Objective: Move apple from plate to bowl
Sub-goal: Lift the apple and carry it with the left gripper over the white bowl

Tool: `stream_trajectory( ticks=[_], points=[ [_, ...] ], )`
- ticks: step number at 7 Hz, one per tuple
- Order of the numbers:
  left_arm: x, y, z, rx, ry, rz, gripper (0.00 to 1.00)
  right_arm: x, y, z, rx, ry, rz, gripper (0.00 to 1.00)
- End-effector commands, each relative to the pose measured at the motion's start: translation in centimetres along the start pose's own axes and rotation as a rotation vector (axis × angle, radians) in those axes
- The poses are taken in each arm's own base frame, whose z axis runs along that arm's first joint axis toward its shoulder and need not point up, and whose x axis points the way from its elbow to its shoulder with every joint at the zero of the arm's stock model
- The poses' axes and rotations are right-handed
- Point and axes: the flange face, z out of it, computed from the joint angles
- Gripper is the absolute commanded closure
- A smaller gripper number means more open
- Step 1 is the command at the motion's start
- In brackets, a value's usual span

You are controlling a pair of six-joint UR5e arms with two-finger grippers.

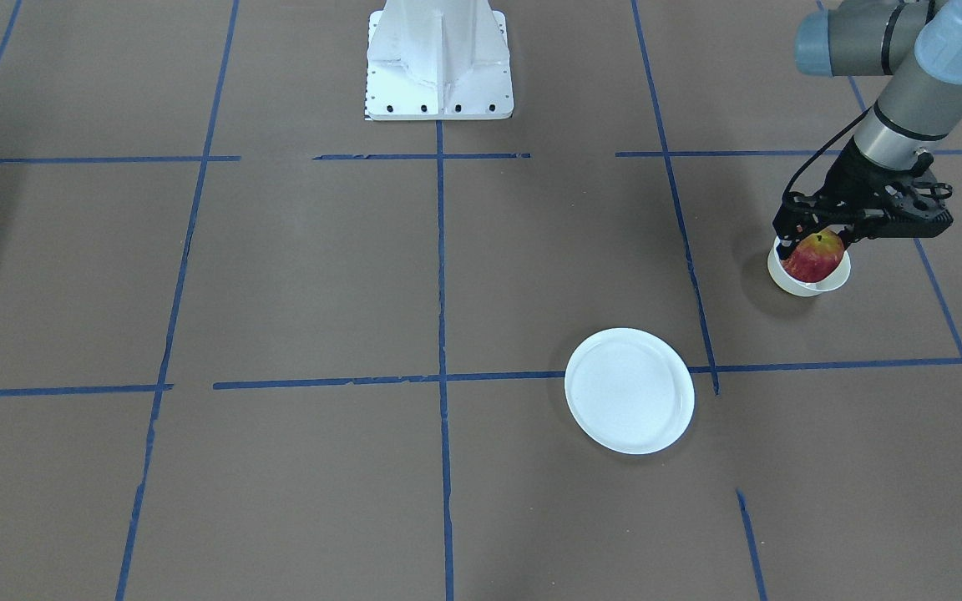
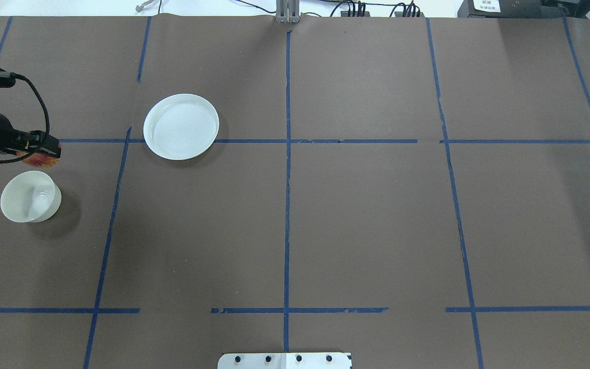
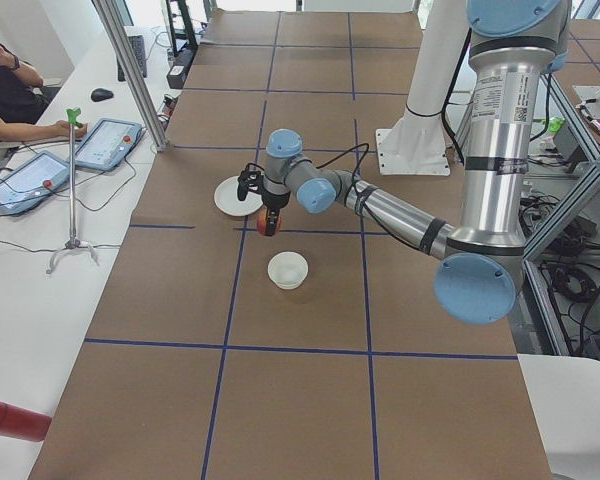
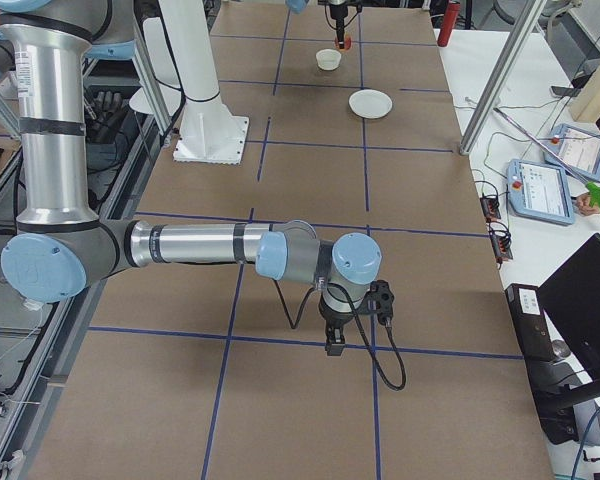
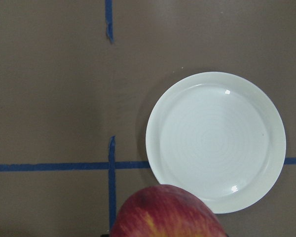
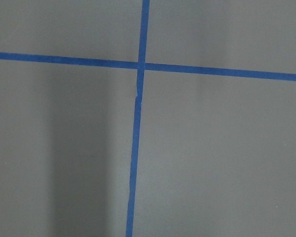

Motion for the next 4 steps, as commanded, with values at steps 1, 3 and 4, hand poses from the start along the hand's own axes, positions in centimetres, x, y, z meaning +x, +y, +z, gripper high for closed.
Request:
stream_trajectory(
  ticks=[1,3,4],
  points=[
    [-2.6,1.7,1.7,-0.004,-0.040,-0.008,1.00,0.0,0.0,0.0,0.000,0.000,0.000,0.00],
    [-5.7,3.2,5.1,-0.010,-0.030,0.001,1.00,0.0,0.0,0.0,0.000,0.000,0.000,0.00],
    [-7.2,3.4,7.0,-0.016,-0.031,0.002,1.00,0.0,0.0,0.0,0.000,0.000,0.000,0.00]
  ],
)
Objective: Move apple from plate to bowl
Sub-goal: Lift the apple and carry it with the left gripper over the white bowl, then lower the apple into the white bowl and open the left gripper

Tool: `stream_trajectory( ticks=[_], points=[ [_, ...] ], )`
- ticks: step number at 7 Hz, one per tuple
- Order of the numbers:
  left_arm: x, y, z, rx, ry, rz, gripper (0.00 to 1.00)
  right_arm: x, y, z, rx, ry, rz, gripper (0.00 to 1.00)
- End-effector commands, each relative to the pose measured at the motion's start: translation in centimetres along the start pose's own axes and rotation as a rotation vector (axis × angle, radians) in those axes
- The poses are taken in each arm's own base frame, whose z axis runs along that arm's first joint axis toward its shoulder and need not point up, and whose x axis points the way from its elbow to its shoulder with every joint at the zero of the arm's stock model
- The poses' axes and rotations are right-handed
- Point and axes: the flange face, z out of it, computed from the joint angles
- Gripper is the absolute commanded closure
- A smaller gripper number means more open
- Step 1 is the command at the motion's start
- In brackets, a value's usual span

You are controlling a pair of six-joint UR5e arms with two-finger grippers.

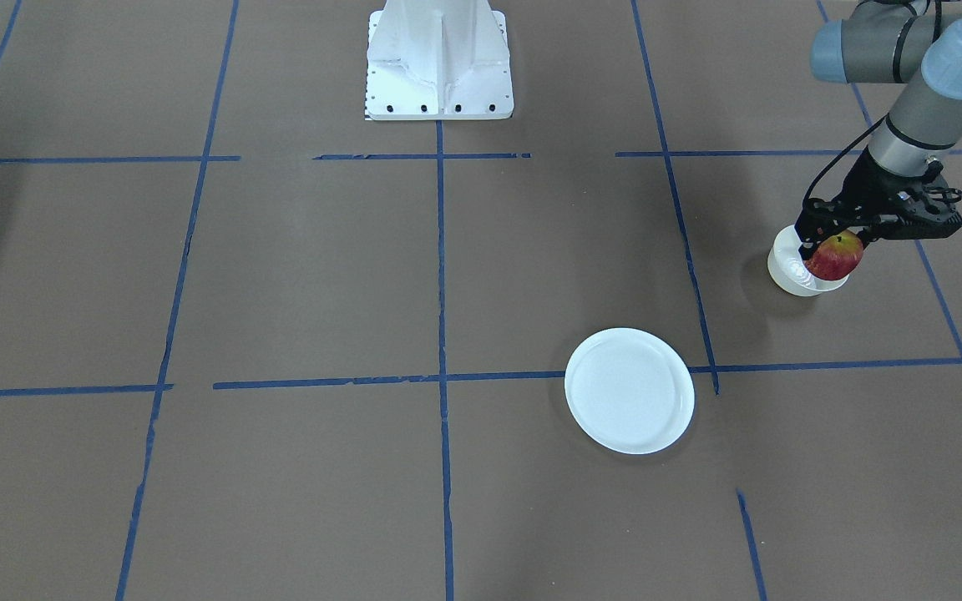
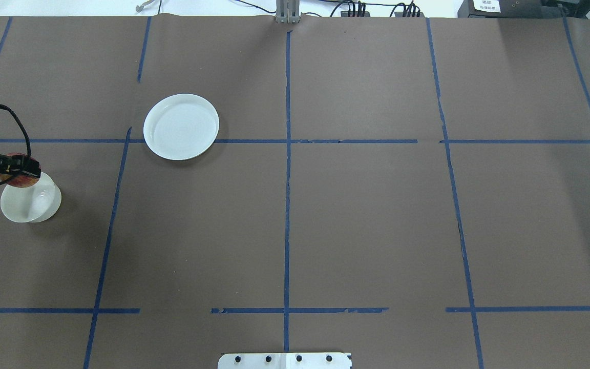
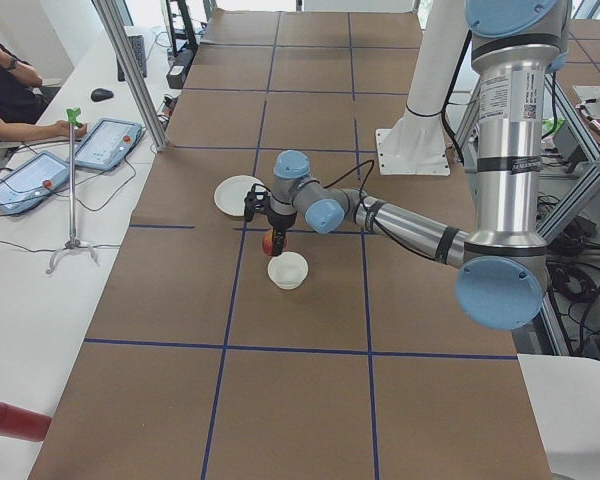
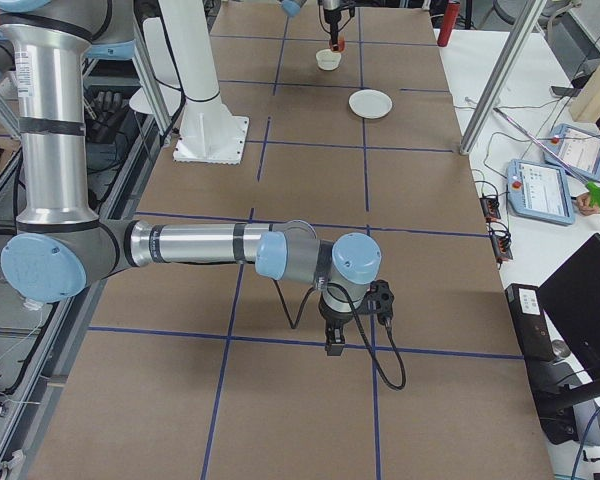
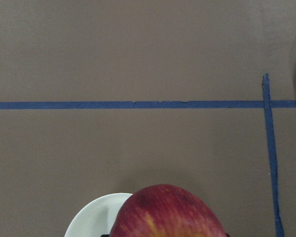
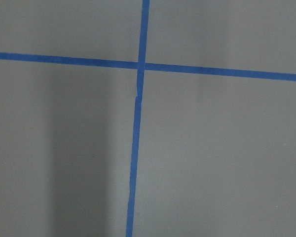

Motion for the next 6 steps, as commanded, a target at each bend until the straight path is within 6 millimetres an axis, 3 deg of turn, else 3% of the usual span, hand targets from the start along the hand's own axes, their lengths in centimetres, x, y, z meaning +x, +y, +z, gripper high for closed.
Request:
stream_trajectory(
  ticks=[1,5,6],
  points=[
    [-1.6,0.8,2.6,-0.018,0.014,0.007,1.00,0.0,0.0,0.0,0.000,0.000,0.000,0.00],
    [-1.4,3.6,3.5,-0.085,0.021,0.028,1.00,0.0,0.0,0.0,0.000,0.000,0.000,0.00],
    [-1.5,4.7,2.9,-0.107,0.033,0.032,1.00,0.0,0.0,0.0,0.000,0.000,0.000,0.00]
  ],
)
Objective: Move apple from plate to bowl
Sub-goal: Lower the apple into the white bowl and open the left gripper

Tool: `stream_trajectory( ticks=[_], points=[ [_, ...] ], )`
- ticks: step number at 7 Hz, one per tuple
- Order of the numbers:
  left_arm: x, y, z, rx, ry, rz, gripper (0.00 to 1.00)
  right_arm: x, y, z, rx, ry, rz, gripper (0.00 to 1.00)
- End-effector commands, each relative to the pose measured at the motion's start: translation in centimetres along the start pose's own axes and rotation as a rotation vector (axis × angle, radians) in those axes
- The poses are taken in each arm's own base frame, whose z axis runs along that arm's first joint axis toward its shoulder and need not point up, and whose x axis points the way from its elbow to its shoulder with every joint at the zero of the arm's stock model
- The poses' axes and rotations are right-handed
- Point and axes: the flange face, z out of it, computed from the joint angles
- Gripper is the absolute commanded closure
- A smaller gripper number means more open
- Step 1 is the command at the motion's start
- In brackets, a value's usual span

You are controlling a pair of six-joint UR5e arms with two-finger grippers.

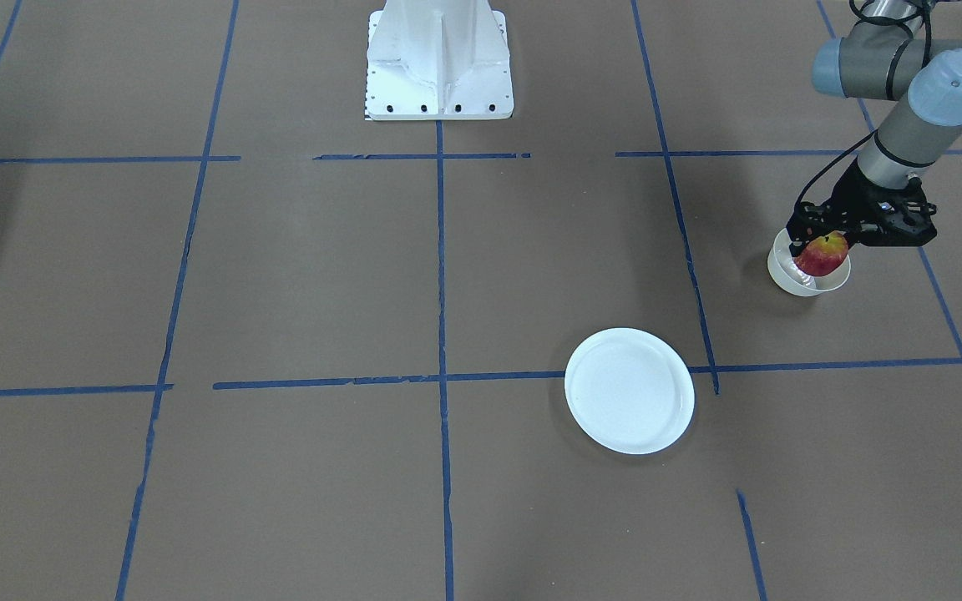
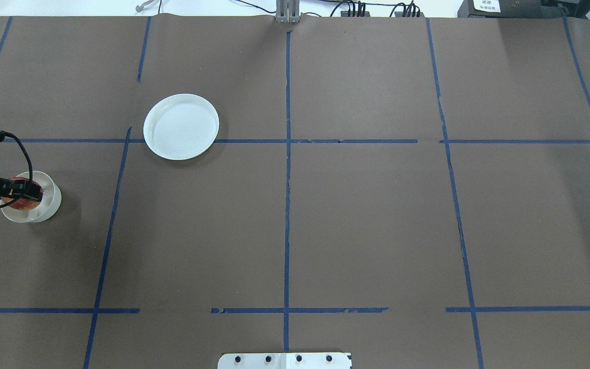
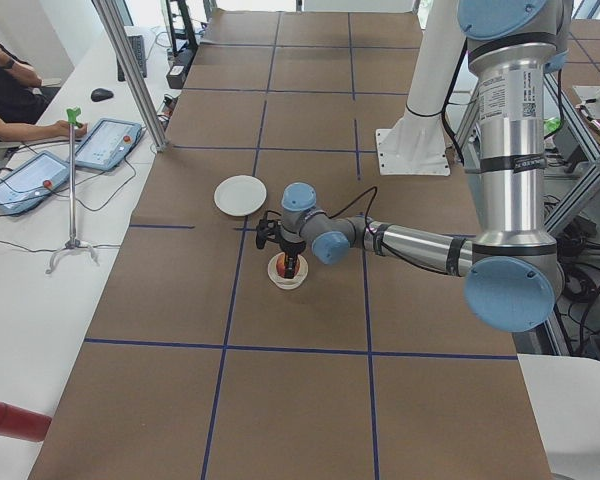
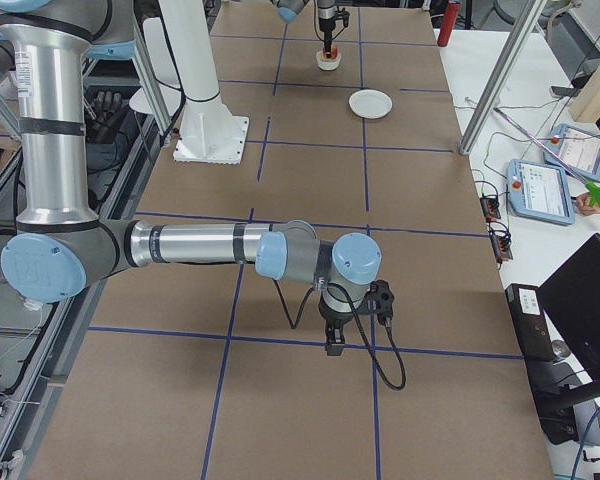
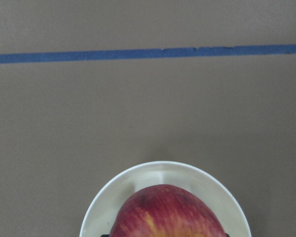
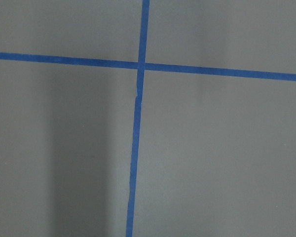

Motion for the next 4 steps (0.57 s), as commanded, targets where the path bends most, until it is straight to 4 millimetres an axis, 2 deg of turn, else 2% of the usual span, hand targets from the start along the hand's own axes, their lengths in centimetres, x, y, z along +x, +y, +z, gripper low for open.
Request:
stream_trajectory(
  ticks=[1,2,3,4],
  points=[
    [-0.04,1.61,-0.20,-0.034,0.011,0.007,1.00,0.00,0.00,0.00,0.000,0.000,0.000,0.00],
    [0.06,1.64,-0.22,-0.035,0.012,0.009,0.83,0.00,0.00,0.00,0.000,0.000,0.000,0.00],
    [0.19,1.59,-0.14,-0.036,0.012,0.010,0.39,0.00,0.00,0.00,0.000,0.000,0.000,0.00],
    [0.29,1.49,-0.12,-0.035,0.014,0.011,0.17,0.00,0.00,0.00,0.000,0.000,0.000,0.00]
  ],
)
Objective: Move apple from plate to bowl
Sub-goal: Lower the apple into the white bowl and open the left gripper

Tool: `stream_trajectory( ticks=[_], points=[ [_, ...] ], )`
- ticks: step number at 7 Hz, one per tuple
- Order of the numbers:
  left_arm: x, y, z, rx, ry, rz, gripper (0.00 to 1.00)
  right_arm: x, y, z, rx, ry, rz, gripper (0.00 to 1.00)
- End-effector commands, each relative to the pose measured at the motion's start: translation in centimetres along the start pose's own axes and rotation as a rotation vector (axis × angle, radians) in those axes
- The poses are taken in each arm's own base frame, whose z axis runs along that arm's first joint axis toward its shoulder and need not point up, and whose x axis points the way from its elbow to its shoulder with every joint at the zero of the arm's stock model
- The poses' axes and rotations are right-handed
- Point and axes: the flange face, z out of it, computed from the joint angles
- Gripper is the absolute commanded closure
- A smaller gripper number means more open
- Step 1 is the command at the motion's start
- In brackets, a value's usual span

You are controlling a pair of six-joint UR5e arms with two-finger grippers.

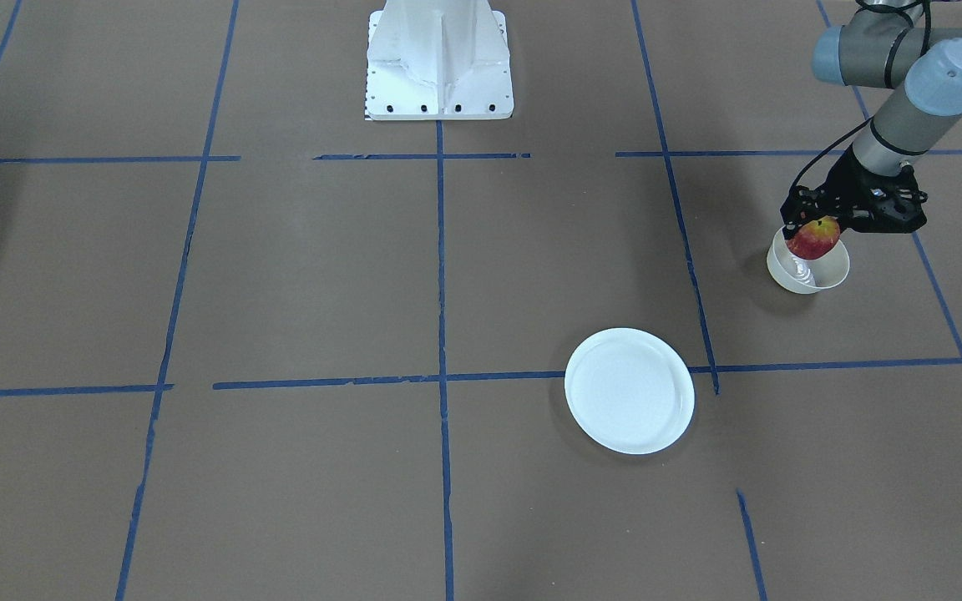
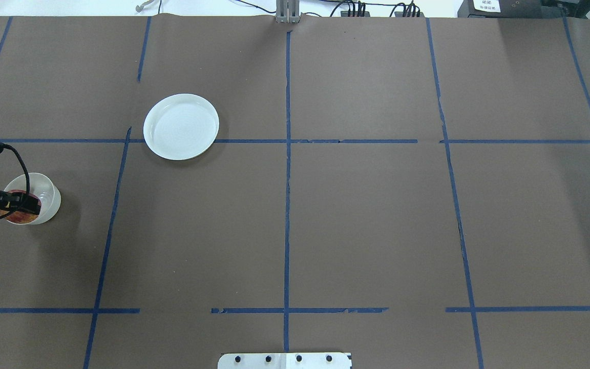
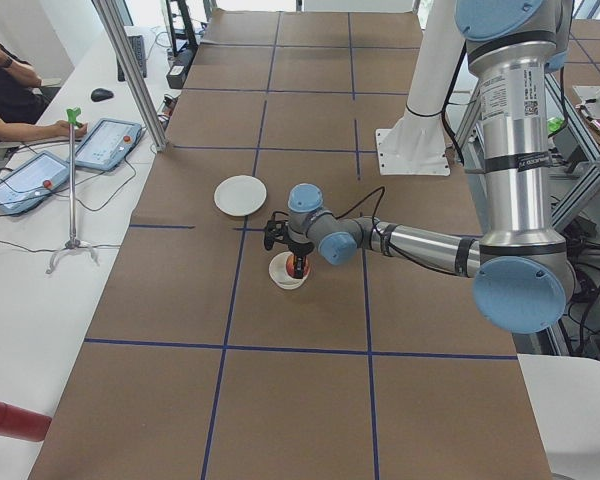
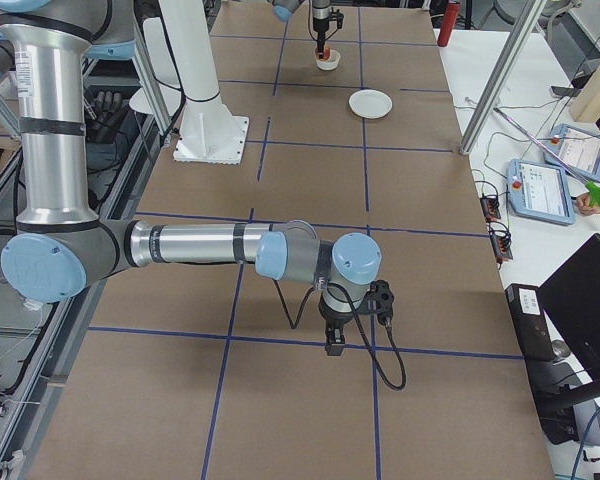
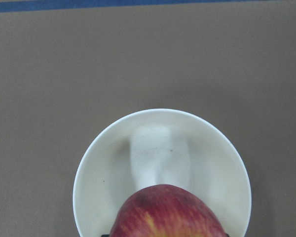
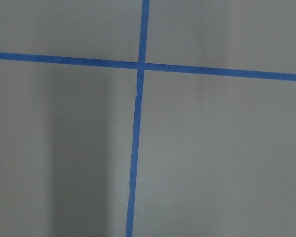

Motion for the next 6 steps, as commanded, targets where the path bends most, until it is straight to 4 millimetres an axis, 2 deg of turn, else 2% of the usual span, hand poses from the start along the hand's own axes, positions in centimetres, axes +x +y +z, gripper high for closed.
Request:
stream_trajectory(
  ticks=[1,4,6],
  points=[
    [0.2,-0.2,0.2,0.000,0.001,0.001,0.01,0.0,0.0,0.0,0.000,0.000,0.000,0.00],
    [0.3,-0.4,0.3,0.000,0.002,0.008,0.00,0.0,0.0,0.0,0.000,0.000,0.000,0.00],
    [2.1,-0.9,-2.4,0.036,0.035,0.032,0.00,0.0,0.0,0.0,0.000,0.000,0.000,0.00]
  ],
)
